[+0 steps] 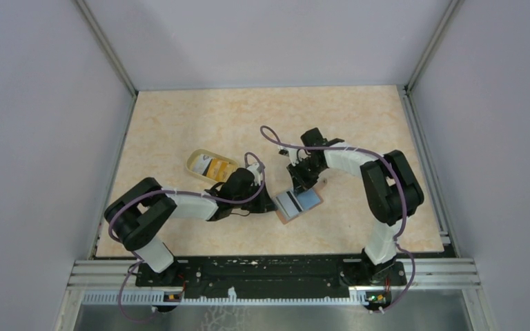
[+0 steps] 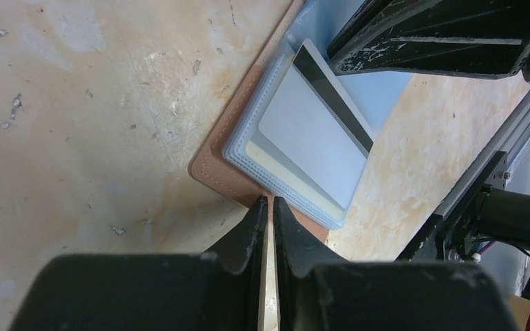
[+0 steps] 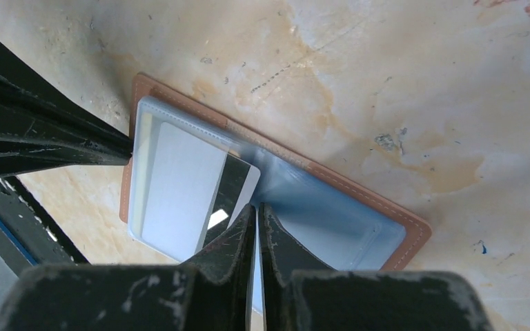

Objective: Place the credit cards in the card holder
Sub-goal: Insert the credit card into the card holder.

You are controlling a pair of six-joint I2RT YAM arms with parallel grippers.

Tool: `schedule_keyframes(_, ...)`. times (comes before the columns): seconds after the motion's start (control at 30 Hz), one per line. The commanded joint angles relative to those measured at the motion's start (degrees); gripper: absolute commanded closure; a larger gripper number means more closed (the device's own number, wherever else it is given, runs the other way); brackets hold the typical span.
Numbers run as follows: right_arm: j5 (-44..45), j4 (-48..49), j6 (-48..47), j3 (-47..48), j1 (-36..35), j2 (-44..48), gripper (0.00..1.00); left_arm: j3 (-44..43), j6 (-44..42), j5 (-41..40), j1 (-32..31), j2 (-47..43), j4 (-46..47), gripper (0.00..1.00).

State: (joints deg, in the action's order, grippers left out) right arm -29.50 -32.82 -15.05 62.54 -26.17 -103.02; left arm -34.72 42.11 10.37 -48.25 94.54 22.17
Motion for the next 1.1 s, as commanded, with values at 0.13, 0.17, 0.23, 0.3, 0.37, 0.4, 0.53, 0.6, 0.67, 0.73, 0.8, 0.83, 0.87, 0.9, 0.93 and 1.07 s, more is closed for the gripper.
schedule_keyframes(0.13,-3.7,-0.6,-0.5,0.5,-2.3,-0.1,0.96,0.0,-1.8,0.4,-0.3,1.5,-0.7,0.88)
schedule_keyframes(0.17,-4.9,-0.7,-0.4,0.5,-2.3,-0.1,0.96,0.0,-1.8,0.3,-0.3,1.5,-0.7,0.87)
schedule_keyframes(0.23,-7.4,-1.0,-0.4,0.6,-2.3,-0.1,0.96,0.0,-1.8,0.3,-0.3,1.6,-0.7,0.87)
schedule_keyframes(0.3,-7.9,-1.3,-0.2,0.7,-2.3,-0.1,0.96,0.0,-1.8,0.3,-0.3,1.6,-0.7,0.87)
schedule_keyframes(0.37,-7.1,-1.3,-0.2,0.8,-2.3,0.1,0.96,0.1,-1.8,0.1,-0.3,1.5,-0.6,0.87)
schedule_keyframes(0.4,-7.1,-1.3,-0.2,0.9,-2.2,0.3,0.95,0.2,-1.8,0.0,-0.3,1.4,-0.5,0.87)
schedule_keyframes(0.53,-5.9,-1.4,-0.8,1.1,-0.9,2.4,0.94,2.0,-1.3,-0.8,-0.3,-0.9,1.1,0.86)
schedule_keyframes(0.6,-3.3,-0.4,-1.3,0.2,-0.6,4.3,0.94,3.4,-1.0,-1.1,-0.3,-3.1,2.1,0.85)
schedule_keyframes(0.67,-2.1,-0.1,-1.6,-0.3,-0.5,4.7,0.94,4.4,-0.8,-1.6,-0.3,-5.6,2.5,0.82)
schedule_keyframes(0.73,-2.2,-1.0,-2.0,0.2,-0.6,3.7,0.94,4.8,-0.8,-1.9,-0.3,-8.1,2.2,0.80)
schedule_keyframes(0.8,-1.8,-1.5,-2.3,0.6,-0.6,2.6,0.94,5.2,-0.7,-2.1,-0.3,-10.3,1.1,0.79)
schedule_keyframes(0.83,-1.8,-1.6,-2.3,0.5,-0.6,2.1,0.94,5.2,-0.6,-2.3,-0.3,-11.2,0.2,0.79)
schedule_keyframes(0.87,-2.1,-1.8,-2.3,0.5,-0.8,1.7,0.94,5.3,-0.6,-2.4,-0.3,-11.8,-0.8,0.79)
schedule_keyframes(0.9,-2.3,-1.9,-2.4,0.5,-1.0,1.3,0.94,5.5,-0.4,-2.4,-0.3,-12.2,-2.0,0.79)
schedule_keyframes(0.93,-2.6,-2.0,-2.4,0.5,-1.2,0.9,0.94,5.7,-0.1,-2.1,-0.3,-12.4,-2.4,0.78)
schedule_keyframes(1.07,-6.4,-3.4,-2.5,1.4,-1.8,-1.1,0.94,7.6,2.1,-0.9,-0.3,-12.1,-1.3,0.77)
